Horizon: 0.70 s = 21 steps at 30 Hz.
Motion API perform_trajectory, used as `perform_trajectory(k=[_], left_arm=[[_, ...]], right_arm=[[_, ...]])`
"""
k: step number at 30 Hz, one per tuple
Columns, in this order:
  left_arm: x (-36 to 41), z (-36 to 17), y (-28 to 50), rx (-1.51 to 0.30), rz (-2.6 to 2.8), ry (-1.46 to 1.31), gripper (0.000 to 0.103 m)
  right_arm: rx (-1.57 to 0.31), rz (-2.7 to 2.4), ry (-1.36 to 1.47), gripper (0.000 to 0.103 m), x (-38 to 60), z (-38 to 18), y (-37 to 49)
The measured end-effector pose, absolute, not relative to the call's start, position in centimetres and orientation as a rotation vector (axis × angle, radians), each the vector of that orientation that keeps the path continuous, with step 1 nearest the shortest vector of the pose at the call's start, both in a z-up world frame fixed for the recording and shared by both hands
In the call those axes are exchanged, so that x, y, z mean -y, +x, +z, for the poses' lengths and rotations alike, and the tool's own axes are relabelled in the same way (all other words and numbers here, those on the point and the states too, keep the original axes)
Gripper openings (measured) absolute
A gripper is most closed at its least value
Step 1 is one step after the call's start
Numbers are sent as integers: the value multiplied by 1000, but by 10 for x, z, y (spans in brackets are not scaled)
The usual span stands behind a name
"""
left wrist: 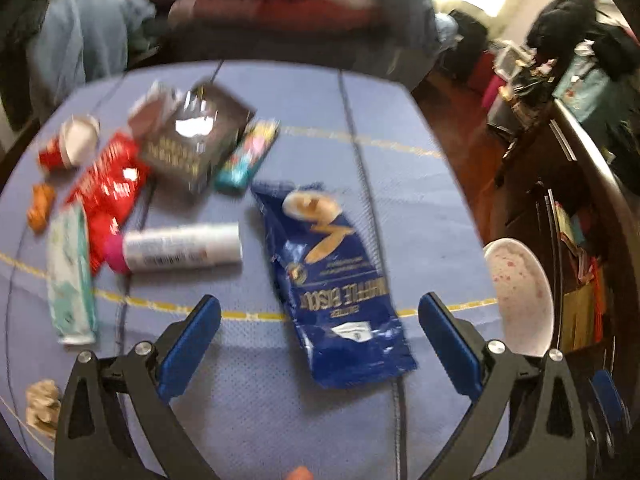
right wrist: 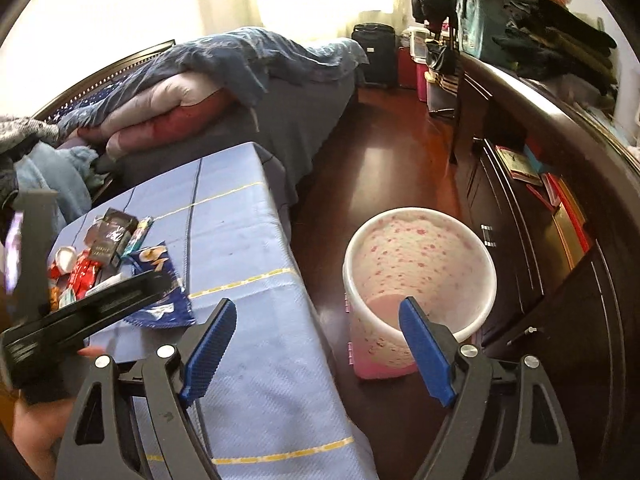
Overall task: Collect trash
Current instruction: 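Grasp the blue snack bag with the left tool while the right tool grasps the pink-capped tube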
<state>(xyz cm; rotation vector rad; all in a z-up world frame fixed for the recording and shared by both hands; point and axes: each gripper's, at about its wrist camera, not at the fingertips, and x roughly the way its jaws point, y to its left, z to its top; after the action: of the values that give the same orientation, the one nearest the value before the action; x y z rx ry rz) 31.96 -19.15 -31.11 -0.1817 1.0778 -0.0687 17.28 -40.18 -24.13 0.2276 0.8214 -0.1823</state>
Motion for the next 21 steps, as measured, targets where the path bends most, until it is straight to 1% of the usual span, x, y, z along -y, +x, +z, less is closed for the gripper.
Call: perform_trajectory(k=[7, 9, 11, 12, 13, 14, 16, 17, 21], left_arm=[[215, -323, 328, -1053, -11, -42, 98], [224, -324, 327, -1025, 7, 23, 89], [229, -319, 324, -975, -8, 36, 59], [230, -317, 324, -971, -19, 41, 52], [230, -316, 324, -965, -29, 43, 39], [230, -313, 325, -960, -32, 40, 33], [222, -311, 324, -961, -51, 5, 24], [216, -309, 323, -957, -54, -11, 21], [191, -293, 314, -912, -79, -77, 21]], right_arm=[[-819, -186, 229, 83, 396, -234, 169], [-815, -185, 225, 83, 395, -231, 168], [-812, -186, 221, 83, 394, -229, 168], [-810, -188, 220, 83, 393, -228, 168], [-810, -190, 221, 83, 393, -227, 168], [-810, -191, 223, 83, 392, -226, 167], [-805, -191, 223, 83, 391, -223, 166], [-802, -190, 222, 83, 390, -222, 166], [-799, -172, 212, 83, 380, -219, 168]])
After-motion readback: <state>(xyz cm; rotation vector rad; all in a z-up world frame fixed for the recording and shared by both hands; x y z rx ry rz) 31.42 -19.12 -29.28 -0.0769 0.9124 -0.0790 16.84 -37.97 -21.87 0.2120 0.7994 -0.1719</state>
